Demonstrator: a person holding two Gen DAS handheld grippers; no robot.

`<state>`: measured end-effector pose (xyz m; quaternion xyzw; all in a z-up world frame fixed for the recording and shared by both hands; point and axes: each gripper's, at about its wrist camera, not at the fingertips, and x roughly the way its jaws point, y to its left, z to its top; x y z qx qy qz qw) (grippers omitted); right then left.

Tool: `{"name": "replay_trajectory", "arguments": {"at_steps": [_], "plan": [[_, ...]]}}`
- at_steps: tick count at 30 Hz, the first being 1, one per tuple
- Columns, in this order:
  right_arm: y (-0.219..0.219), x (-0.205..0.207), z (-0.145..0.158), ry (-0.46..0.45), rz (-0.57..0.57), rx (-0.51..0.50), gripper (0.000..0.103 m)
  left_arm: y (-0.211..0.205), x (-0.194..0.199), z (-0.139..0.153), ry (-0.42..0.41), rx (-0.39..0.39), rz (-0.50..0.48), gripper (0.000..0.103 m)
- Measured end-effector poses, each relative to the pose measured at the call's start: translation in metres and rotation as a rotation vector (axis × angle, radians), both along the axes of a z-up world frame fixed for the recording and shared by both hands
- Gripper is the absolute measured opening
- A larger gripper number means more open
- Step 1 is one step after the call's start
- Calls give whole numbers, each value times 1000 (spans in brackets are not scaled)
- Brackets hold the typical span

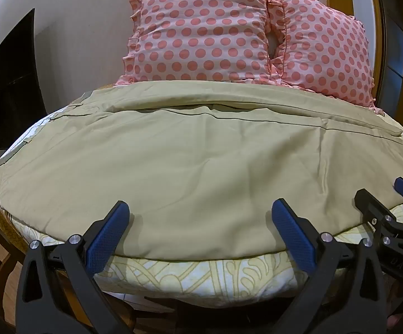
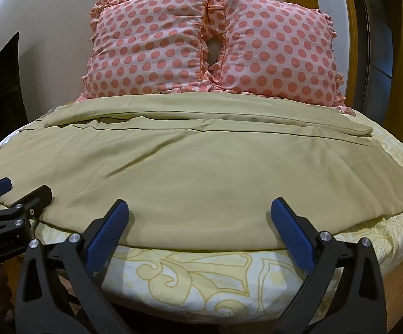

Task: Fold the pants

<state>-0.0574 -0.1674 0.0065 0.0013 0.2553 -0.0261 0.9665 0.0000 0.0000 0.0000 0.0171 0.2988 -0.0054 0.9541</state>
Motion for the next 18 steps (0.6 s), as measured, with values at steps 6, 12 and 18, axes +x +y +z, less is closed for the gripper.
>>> {"name": "replay_trajectory", "arguments": {"at_steps": [6, 12, 18], "plan": [[0, 0, 0, -3, -1, -1, 101, 0, 0, 0, 1, 0, 0, 102], [0, 0, 0, -5, 1, -2, 101, 0, 0, 0, -1, 1, 0, 102], [0, -1, 0, -6, 0, -2, 101, 0, 0, 0, -3, 1, 0, 102]]}}
